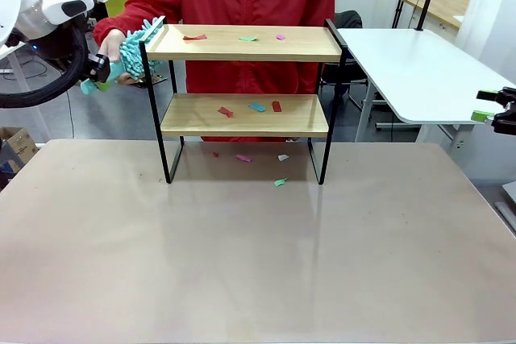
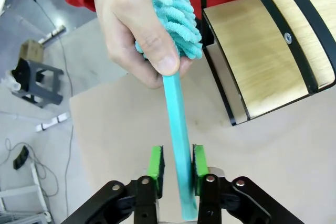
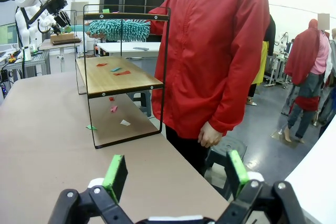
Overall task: Clean the shelf.
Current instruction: Pick up the Duster handed by the human.
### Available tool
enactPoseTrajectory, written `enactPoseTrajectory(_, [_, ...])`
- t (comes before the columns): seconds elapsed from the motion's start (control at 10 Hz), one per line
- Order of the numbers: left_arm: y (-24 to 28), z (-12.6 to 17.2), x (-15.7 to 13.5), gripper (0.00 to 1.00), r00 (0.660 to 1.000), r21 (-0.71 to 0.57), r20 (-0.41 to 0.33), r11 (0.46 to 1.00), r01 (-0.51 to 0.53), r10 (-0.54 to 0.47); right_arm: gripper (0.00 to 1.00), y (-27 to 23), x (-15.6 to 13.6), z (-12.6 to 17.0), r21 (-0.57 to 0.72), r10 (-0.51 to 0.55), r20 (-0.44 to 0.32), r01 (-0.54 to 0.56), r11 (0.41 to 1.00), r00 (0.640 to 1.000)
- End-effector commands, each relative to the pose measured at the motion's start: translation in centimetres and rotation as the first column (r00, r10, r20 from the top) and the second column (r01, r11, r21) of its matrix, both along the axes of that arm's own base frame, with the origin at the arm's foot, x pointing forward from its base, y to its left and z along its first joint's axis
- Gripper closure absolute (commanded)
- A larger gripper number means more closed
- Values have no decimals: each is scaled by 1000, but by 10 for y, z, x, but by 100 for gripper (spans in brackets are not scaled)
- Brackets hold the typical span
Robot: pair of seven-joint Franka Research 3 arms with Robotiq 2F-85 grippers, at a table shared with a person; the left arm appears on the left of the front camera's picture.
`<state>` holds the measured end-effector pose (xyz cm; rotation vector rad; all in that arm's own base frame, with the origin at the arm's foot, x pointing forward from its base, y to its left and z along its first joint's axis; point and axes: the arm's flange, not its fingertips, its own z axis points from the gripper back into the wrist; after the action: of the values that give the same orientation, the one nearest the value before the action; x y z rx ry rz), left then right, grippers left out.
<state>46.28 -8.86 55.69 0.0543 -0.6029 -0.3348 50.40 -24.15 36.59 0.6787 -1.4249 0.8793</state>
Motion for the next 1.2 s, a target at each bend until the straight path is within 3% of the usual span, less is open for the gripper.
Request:
enactPoseTrajectory(0.0, [-2, 4, 3, 100, 999, -45, -12, 998, -42, 41, 0, 2, 1, 4, -4, -2, -19, 2, 1000, 1000])
enactPoseTrajectory(0.5, [0, 6, 0, 100, 989, -34, 15, 988, -149, 149, 0, 2, 1, 4, -4, -2, -19, 2, 1000, 1000])
enactPoseTrajectory(1.1, [3, 4, 1, 100, 994, -55, -2, 993, -109, 109, 0, 2, 1, 4, -4, -2, -19, 2, 1000, 1000])
